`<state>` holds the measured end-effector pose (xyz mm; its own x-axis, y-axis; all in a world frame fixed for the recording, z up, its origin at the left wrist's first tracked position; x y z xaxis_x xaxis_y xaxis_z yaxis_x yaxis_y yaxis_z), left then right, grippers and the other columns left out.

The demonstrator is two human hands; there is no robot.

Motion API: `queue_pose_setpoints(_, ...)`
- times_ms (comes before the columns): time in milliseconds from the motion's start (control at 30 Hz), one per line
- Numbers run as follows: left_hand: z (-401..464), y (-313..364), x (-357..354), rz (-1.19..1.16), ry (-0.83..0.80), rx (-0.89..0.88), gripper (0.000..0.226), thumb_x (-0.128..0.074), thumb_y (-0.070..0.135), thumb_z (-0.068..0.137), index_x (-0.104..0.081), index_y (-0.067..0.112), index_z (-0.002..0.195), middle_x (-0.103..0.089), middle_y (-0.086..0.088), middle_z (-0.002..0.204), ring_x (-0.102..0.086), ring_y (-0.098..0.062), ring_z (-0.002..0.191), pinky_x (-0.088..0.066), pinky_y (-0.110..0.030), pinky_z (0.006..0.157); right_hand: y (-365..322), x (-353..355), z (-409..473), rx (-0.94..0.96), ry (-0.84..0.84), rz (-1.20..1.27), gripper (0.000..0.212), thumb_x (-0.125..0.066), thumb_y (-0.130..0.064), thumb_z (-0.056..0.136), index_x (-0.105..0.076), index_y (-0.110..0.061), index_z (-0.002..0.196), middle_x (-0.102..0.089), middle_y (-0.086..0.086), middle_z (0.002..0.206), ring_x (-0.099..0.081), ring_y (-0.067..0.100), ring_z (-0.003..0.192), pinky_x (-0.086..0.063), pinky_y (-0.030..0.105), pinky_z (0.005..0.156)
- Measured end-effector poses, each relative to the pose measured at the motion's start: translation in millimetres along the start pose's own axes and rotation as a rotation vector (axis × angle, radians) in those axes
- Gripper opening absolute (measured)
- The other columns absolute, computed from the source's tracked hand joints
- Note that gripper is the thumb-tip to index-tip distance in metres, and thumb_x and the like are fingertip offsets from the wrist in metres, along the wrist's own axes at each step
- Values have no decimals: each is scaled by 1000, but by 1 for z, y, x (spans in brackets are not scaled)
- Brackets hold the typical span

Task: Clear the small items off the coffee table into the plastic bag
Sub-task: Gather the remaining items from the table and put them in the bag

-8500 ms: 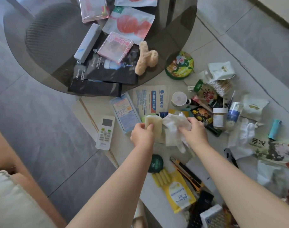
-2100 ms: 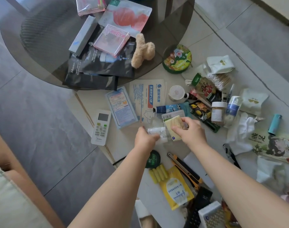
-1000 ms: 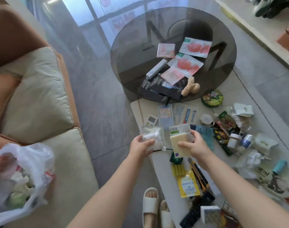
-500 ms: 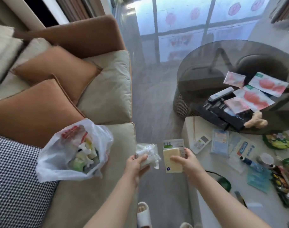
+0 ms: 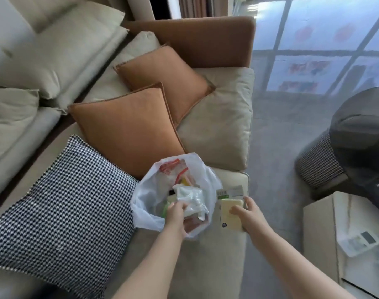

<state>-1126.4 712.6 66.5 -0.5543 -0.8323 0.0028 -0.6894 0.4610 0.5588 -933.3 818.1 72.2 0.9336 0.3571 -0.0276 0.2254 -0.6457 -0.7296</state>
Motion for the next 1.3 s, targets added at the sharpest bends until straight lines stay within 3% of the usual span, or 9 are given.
queue_pose_setpoints(133, 42, 30, 23, 114, 51, -103, 33, -48, 1, 85, -56, 4, 117, -62, -16, 99, -58, -31, 89, -51, -43, 79, -6, -57, 27, 25, 8, -101, 44, -63, -7, 82, -46, -26, 117, -59, -7, 92, -60, 11, 77, -45, 22, 50)
queue_pose_setpoints(300, 79, 44, 53, 208, 138, -126, 46, -58, -1, 85, -49, 11, 128, -61, -9, 109, -58, -24, 90, -50, -34, 77, -3, -114, 59, 13, -10, -234, 59, -68, -11, 80, -42, -21, 132, -56, 0, 111, -61, 21, 92, -57, 39, 72)
queue_pose_setpoints(400, 88, 50, 64, 279, 172, -125, 60, -60, -2, 86, -40, 13, 140, -52, -9, 132, -53, -25, 106, -44, -35, 90, -5, -141, 72, 35, -40, -269, 66, -67, -13, 83, -34, -25, 139, -53, -3, 116, -56, 17, 93, -54, 33, 72)
queue_pose_setpoints(533, 90, 56, 69, 410, 222, -144, 67, -62, -3, 84, -37, 16, 143, -50, -11, 135, -52, -30, 120, -45, -41, 101, -3, -151, 77, 33, -40, -399, 71, -63, -11, 85, -27, -22, 145, -46, 2, 137, -53, 18, 101, -49, 26, 70)
queue_pose_setpoints(633, 84, 57, 57, 464, 180, -170, 64, -64, -2, 83, -40, 16, 140, -51, -10, 133, -51, -27, 121, -44, -38, 102, -1, -139, 72, 0, -16, -407, 64, -63, -11, 85, -34, -19, 141, -48, 5, 136, -56, 21, 107, -52, 33, 81)
queue_pose_setpoints(733, 74, 50, 35, 529, 77, -184, 57, -64, 5, 85, -44, 18, 137, -57, 0, 111, -57, -22, 110, -48, -35, 96, 0, -117, 62, -21, 8, -445, 55, -63, -16, 85, -42, -16, 136, -53, 6, 131, -58, 23, 109, -52, 38, 90)
queue_pose_setpoints(933, 42, 20, -27, 792, -156, -266, 37, -61, 16, 87, -54, 19, 123, -61, 5, 91, -61, -12, 83, -53, -24, 75, 2, -47, 38, -16, 100, -540, 41, -60, -12, 84, -54, -11, 125, -61, 8, 118, -58, 20, 102, -45, 26, 79)
queue_pose_setpoints(1133, -4, -23, -95, 1121, -279, -358, 42, -57, 23, 88, -51, 17, 129, -67, -7, 105, -60, -26, 105, -45, -32, 96, 11, 32, 3, 19, 215, -644, 32, -55, -16, 86, -61, -16, 118, -66, 2, 116, -60, 16, 108, -44, 24, 86)
queue_pose_setpoints(1300, -49, -72, -149, 1299, -419, -443, 37, -57, 25, 90, -56, 13, 125, -65, -8, 113, -59, -23, 108, -43, -25, 90, 36, 99, -34, -16, 281, -696, 32, -53, -23, 89, -59, -19, 120, -63, 1, 121, -57, 19, 113, -43, 26, 92)
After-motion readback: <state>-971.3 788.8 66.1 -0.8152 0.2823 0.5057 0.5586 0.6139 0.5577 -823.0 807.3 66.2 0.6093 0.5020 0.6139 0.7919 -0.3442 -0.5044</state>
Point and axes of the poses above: each hand's wrist, its own z-axis towards the middle knuckle, its own x-axis out of the back of the hand, y = z × x, the point moved 9 cm from there along z, towards the middle knuckle
